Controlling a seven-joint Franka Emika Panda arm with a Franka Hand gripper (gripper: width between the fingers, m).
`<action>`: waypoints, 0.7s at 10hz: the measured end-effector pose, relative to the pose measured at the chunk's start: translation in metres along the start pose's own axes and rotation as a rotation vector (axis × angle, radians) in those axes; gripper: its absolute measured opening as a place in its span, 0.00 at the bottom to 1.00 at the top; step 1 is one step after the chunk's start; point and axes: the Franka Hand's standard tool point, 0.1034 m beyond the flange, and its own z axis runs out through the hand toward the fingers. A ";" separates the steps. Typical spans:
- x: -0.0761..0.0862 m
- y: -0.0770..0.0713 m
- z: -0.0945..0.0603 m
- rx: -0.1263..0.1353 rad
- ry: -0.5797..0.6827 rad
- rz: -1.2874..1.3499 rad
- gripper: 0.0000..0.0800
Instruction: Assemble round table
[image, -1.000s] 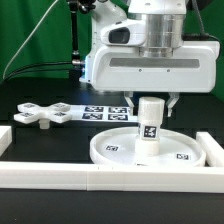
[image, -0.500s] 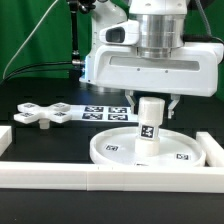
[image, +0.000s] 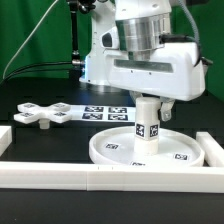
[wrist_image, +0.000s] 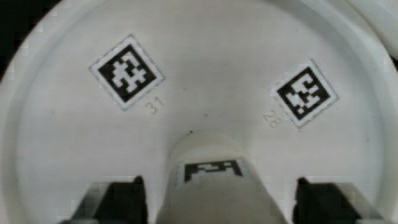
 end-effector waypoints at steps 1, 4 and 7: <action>0.000 0.001 -0.001 -0.006 -0.009 0.023 0.50; -0.001 0.000 -0.001 -0.009 -0.014 -0.005 0.51; 0.001 -0.002 -0.001 -0.009 -0.011 -0.248 0.81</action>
Offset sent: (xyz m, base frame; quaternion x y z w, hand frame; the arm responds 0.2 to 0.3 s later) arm 0.0000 0.0000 0.0000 0.0000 0.0000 -0.0650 0.9979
